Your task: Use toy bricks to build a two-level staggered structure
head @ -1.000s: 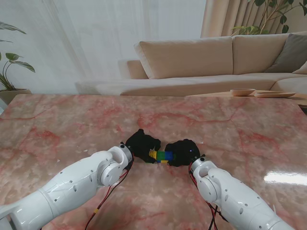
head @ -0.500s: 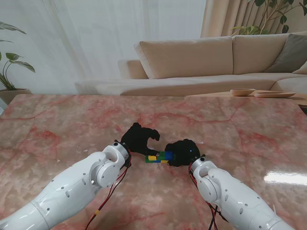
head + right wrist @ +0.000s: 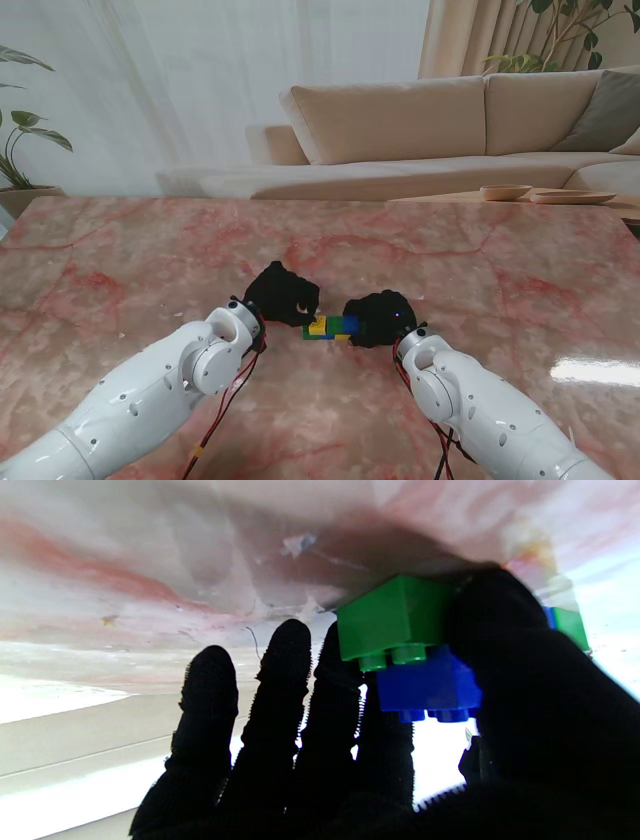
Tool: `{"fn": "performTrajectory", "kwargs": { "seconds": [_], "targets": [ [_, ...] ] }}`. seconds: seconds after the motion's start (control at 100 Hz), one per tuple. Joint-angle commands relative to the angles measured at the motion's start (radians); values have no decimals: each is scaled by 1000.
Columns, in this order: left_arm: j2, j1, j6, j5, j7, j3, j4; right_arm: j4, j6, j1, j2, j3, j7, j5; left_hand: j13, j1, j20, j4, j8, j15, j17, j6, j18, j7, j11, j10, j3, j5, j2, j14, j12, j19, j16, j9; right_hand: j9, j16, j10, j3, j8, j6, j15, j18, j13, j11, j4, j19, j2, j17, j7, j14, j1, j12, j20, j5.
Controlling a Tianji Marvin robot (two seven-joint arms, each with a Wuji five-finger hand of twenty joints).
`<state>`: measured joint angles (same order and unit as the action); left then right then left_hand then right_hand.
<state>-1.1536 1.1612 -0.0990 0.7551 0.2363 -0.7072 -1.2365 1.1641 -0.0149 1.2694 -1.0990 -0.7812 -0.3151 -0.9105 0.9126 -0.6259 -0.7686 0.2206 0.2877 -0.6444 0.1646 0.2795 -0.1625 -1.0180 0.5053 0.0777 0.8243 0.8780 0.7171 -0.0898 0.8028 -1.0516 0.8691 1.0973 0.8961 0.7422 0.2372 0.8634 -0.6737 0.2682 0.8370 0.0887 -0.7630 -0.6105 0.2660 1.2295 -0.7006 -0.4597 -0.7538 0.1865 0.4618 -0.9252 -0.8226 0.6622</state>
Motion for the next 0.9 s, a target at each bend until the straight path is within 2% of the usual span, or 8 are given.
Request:
{"fn": "performTrajectory", "kwargs": {
  "seconds": [0.0,0.38,0.71,0.89],
  "targets": [
    [-6,-4,-8,-1,11,11,23,-14,2,10,-2,6,20,0,32,-36,-18,34,-22,-44,-3,27,-21,-7,-8,10,10,31,40,-4,11,-40,15,59,42,20,9,82,-9,118,10,-9,-19,18,16,11,48,10,-68,23,44,24,-23,59],
    [-22,-41,-35,-3,54,65,83,-10,3,10,-1,8,26,-2,27,-34,-21,33,-40,-54,-7,18,-20,3,8,4,-4,40,32,-6,8,-49,22,50,43,20,10,84,-9,118,10,-9,-19,18,15,10,48,10,-69,23,45,23,-23,61],
    [-21,-76,-51,20,54,121,122,-12,2,7,-1,12,23,-1,45,-41,-20,29,-60,-62,1,16,-18,5,5,6,-4,72,29,-4,-6,-53,21,75,43,20,10,86,-9,119,10,-9,-19,19,14,10,47,10,-68,24,47,22,-23,60],
    [-28,-101,-60,4,48,154,164,-9,3,9,-1,12,25,-2,51,-44,-18,28,-75,-61,7,13,-17,12,-10,6,-2,84,27,-3,-18,-56,18,88,44,20,10,88,-9,119,10,-9,-20,20,14,10,48,10,-68,24,47,22,-23,60]
  ]
}}
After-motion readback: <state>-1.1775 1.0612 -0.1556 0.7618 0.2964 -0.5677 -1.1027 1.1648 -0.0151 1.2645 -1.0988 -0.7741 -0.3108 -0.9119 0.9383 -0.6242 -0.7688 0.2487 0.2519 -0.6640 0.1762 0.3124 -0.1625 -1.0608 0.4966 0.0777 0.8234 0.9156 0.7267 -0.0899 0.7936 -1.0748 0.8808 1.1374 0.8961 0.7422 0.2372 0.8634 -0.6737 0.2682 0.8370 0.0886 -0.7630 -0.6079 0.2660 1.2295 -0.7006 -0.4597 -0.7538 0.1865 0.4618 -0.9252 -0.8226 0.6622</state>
